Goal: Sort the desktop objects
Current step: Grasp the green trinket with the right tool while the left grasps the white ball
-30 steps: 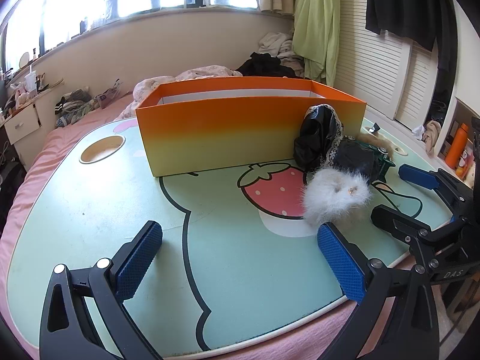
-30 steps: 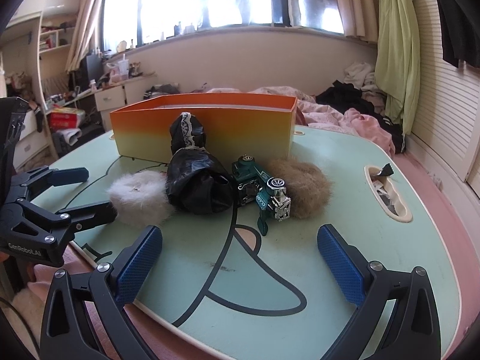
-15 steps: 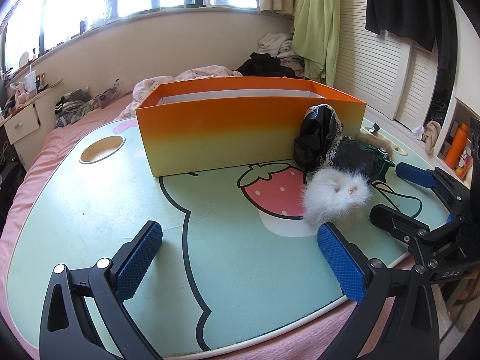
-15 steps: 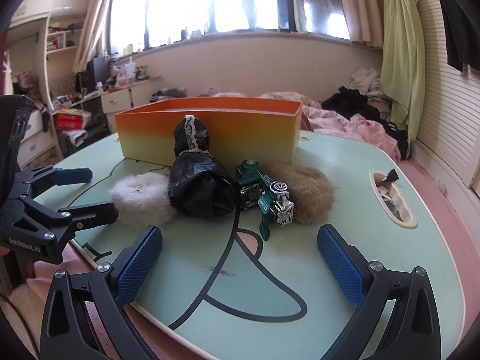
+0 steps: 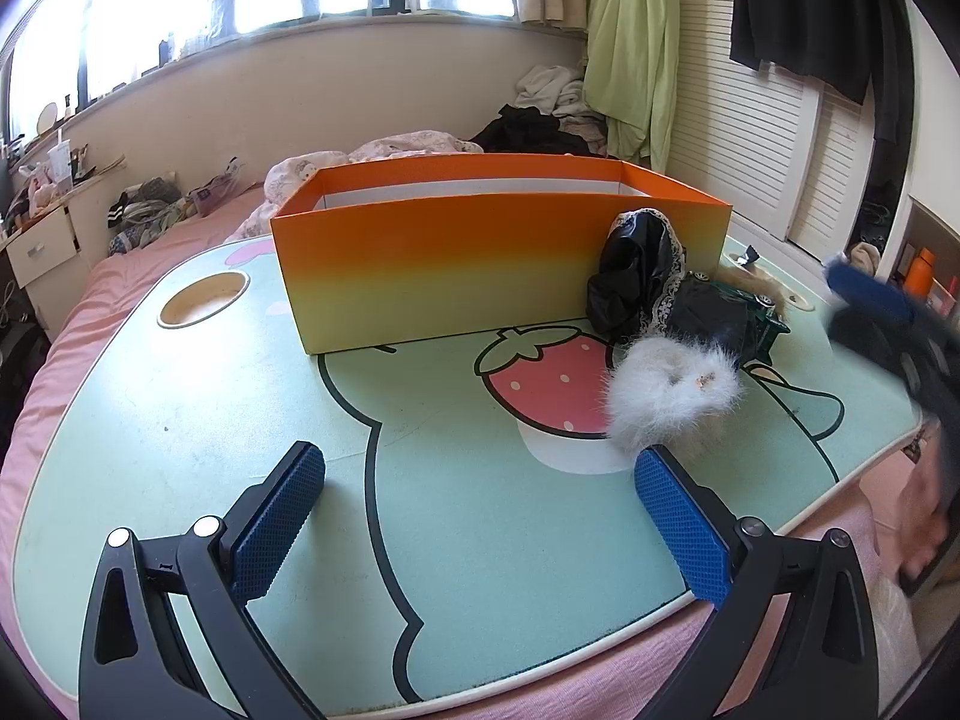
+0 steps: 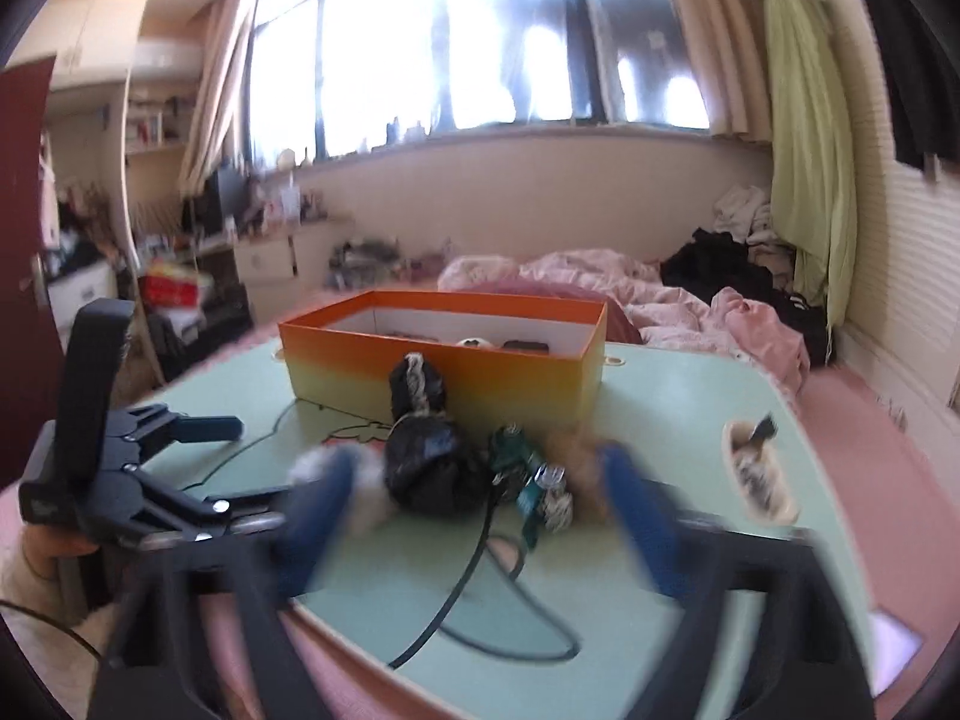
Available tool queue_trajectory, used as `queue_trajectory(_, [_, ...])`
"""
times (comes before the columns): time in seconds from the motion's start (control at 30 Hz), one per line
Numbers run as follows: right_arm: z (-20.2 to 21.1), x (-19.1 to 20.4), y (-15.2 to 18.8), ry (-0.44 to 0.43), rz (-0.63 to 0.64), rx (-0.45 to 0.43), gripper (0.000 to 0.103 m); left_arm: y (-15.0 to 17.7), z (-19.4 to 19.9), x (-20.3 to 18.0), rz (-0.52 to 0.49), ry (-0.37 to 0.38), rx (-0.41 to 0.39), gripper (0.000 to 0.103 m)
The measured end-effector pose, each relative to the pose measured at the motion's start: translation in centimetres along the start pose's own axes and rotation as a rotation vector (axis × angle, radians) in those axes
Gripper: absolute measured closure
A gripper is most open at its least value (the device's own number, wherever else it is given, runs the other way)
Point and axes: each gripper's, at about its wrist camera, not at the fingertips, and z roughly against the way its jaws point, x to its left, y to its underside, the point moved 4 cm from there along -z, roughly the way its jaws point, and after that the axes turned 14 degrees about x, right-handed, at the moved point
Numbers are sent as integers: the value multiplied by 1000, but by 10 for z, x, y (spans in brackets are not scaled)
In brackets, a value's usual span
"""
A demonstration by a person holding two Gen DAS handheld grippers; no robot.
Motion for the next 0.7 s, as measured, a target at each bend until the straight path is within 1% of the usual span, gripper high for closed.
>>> queue_trajectory(0.07, [-12, -5, -13, 13, 15, 69, 84, -1, 0, 0, 0, 0, 0, 0])
queue_trajectory(0.1, [-19, -8, -19, 13, 15, 96, 85, 0, 0, 0, 0, 0, 0, 0])
queue_trajectory(0.2, [-37, -13, -26, 2, 15, 150, 85, -1, 0, 0, 0, 0, 0, 0])
queue_trajectory(0.23, [-44, -14, -24, 12, 10, 176, 85, -1, 0, 0, 0, 0, 0, 0])
queue_trajectory(0.27, [-55, -17, -23, 29, 2, 225, 85, -1, 0, 0, 0, 0, 0, 0])
queue_trajectory(0.3, [-59, -19, -24, 13, -8, 242, 84, -1, 0, 0, -1, -1, 3, 0])
queue_trajectory(0.37, [-61, -18, -24, 3, -14, 272, 84, -1, 0, 0, -3, -3, -1, 0])
queue_trajectory(0.43, [-60, -14, -23, -15, 6, 302, 84, 0, 0, 1, -1, 0, -1, 0])
queue_trajectory(0.47, [-59, -12, -21, -29, 15, 314, 81, 0, 1, 1, -2, 0, -2, 0])
queue_trajectory(0.5, [-59, -10, -17, -46, 20, 332, 70, 0, 1, 1, -2, 0, -2, 0])
queue_trajectory(0.53, [-64, -8, -10, -47, 21, 383, 63, 0, 1, 1, -1, 2, -2, 0])
queue_trajectory(0.57, [-69, -8, -2, -27, 25, 414, 57, 0, 1, 1, -1, 3, -2, 0])
queue_trajectory(0.6, [-70, -8, 0, -15, 30, 389, 56, 0, 1, 1, -1, 3, -1, 0])
queue_trajectory(0.67, [-69, -11, 4, -27, 9, 372, 57, 0, 1, 0, -3, 1, -3, 0])
queue_trajectory(0.7, [-68, -12, 4, -23, 2, 366, 65, 0, 1, 1, -3, 1, -2, 0])
